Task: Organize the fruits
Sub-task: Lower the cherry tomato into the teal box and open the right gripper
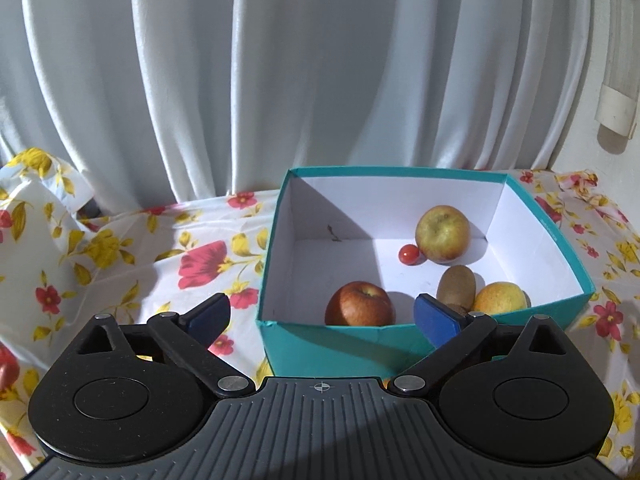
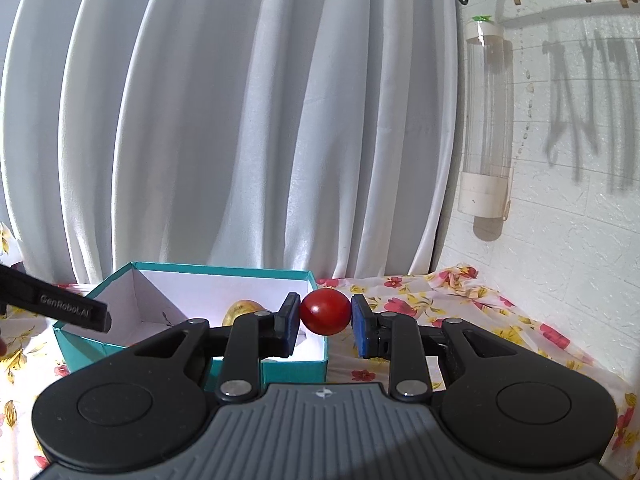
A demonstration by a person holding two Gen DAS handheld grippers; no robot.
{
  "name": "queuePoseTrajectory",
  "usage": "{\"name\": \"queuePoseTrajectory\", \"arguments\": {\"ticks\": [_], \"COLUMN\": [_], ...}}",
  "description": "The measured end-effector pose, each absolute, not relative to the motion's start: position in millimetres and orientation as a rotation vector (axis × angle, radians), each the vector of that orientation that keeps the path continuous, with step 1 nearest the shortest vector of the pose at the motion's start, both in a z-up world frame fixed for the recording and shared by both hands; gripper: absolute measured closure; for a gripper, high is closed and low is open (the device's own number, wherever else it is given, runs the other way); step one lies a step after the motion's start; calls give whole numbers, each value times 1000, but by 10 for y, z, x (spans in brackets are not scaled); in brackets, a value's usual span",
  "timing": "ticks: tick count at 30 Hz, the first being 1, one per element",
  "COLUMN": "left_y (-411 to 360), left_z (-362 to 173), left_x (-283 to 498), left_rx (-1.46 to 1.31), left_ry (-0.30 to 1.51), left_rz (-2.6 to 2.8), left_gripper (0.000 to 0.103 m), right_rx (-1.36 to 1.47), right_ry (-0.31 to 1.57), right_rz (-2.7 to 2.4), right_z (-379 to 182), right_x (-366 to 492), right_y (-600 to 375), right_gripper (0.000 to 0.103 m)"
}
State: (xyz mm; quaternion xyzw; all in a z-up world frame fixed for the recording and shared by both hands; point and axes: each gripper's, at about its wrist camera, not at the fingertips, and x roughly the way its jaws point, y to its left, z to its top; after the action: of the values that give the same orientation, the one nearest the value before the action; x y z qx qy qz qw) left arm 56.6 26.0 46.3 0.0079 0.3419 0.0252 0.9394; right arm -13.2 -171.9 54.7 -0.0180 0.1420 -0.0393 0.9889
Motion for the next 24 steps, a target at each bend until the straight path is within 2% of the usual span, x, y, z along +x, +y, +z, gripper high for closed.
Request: {"name": "queuePoseTrajectory", "arguments": {"ticks": [24], "left_y": [463], "left_z": [359], "left_x": [311], "left_rx": [-19], "left_ry": [761], "left_rz": [132], "left_gripper": [2], "right_rx": [-95], "right_ry": [396], "right_rz": [24], "right_z": [201], "right_x": [538], "right_y": [-1546], "right_gripper": [76]}}
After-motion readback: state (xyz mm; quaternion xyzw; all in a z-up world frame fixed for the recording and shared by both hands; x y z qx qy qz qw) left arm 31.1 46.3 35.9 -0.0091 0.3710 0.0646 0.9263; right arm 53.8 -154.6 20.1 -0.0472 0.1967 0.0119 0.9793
